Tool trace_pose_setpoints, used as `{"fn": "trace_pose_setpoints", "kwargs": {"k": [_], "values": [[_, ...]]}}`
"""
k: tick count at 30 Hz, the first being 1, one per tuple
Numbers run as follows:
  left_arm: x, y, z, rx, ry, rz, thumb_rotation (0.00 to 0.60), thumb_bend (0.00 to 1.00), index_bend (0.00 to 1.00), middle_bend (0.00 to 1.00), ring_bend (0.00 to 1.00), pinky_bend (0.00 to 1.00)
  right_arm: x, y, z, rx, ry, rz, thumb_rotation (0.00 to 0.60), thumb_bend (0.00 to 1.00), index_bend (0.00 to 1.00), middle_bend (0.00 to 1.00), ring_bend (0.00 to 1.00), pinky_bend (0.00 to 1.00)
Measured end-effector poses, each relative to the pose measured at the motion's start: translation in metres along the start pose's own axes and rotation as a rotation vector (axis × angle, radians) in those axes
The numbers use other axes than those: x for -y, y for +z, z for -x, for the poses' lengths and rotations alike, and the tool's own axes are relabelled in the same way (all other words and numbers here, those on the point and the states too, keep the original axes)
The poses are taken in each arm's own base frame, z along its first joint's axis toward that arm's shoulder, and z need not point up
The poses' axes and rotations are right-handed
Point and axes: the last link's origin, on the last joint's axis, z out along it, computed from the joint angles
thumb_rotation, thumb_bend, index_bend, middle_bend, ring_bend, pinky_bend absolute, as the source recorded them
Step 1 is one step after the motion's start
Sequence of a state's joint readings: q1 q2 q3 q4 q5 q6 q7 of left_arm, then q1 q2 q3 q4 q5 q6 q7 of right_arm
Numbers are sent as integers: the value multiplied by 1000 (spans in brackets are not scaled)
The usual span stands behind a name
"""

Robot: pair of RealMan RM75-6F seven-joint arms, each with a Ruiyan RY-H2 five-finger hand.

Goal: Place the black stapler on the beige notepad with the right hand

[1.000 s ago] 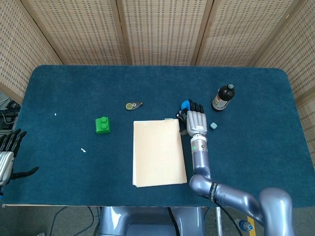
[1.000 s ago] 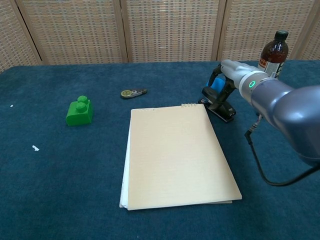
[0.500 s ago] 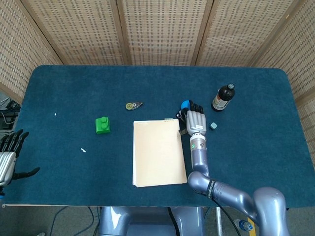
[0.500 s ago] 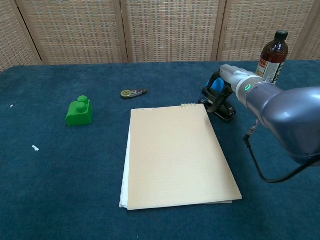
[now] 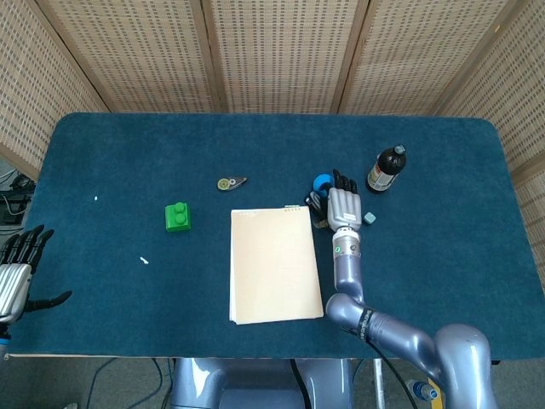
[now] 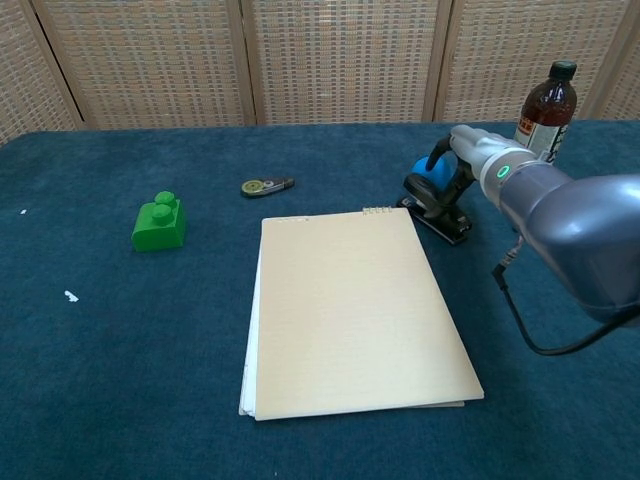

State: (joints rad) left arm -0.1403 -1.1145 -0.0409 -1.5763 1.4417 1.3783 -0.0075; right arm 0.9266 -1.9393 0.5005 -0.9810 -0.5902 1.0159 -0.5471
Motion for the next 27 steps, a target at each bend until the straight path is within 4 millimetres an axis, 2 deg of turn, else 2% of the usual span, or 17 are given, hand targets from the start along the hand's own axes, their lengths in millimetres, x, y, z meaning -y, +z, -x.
{"fn": "trace_pose_setpoints", "kwargs": {"k": [5, 7, 9, 10, 12, 13, 15, 18, 21, 27], "values": [[0, -1, -1, -4, -4, 4, 600, 0, 0, 0, 0, 0, -9, 1, 6, 29, -9, 34, 600, 293, 319, 11, 0, 52], [0, -1, -2, -3, -5, 5, 600, 0, 0, 0, 0, 0, -13, 1, 11, 47, -18, 47, 600, 293, 352, 41, 0, 52], [-1, -1, -2, -2, -6, 9, 600, 0, 0, 0, 0, 0, -14, 0, 14, 61, -15, 53, 600, 293, 468, 153, 24, 72], [-1, -2, -1, -1, -6, 11, 600, 0, 0, 0, 0, 0, -14, -1, 15, 58, -11, 52, 600, 292, 524, 212, 59, 102], [-1, -2, -1, -1, -5, 13, 600, 0, 0, 0, 0, 0, -12, -1, 13, 44, -6, 46, 600, 291, 685, 392, 228, 273], [-2, -2, -1, -2, -5, 14, 600, 0, 0, 0, 0, 0, -11, -2, 12, 28, -3, 41, 600, 292, 736, 455, 302, 362], [-2, -2, -2, -5, -5, 15, 600, 0, 0, 0, 0, 0, -8, -3, 7, -5, 2, 30, 600, 294, 814, 561, 437, 539], [-3, -2, -2, -8, -7, 16, 600, 0, 0, 0, 0, 0, 1, -6, -1, -57, 21, -7, 600, 297, 850, 667, 575, 701], [-3, -3, -2, -10, -8, 17, 600, 0, 0, 0, 0, 0, 11, -12, -9, -86, 37, -45, 600, 297, 853, 713, 626, 750], [-4, -4, -3, -11, -14, 23, 600, 0, 0, 0, 0, 0, 20, -24, -17, -80, 37, -90, 600, 298, 867, 747, 661, 790]]}}
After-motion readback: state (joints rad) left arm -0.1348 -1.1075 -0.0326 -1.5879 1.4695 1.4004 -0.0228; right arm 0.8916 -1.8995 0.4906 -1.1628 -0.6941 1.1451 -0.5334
